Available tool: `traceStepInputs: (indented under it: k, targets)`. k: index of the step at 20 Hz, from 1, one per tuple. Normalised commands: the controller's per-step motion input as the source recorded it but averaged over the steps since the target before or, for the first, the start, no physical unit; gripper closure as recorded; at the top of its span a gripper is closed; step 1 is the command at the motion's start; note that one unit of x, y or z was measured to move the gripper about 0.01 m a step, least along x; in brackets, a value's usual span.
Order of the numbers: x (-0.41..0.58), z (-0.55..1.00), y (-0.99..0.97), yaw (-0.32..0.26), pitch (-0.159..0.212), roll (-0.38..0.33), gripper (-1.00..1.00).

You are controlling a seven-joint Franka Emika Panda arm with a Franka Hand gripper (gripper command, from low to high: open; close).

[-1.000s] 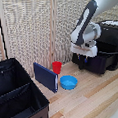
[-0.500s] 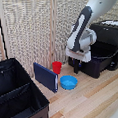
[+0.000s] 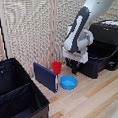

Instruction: Gently grip the air fryer handle with your gripper and kindly pull it open by sliding your gripper away from the base. Gradually bring your gripper in line with the blue bowl and gently capture it, without tightening your grip too much. Securely place the blue bowl inside the opened air fryer with a steady position. Liberate your robot's gripper, and withdraw your gripper from the proximity of the air fryer.

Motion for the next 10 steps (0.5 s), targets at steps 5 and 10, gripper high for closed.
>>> traceStepInputs:
  k: [5,10]
  targets:
    - [-0.001,0.86,0.12,-0.038,0.055,-0.009,-1.00]
    - [-0.010,0.81,0.17,-0.015,0.022,-0.003,-1.00]
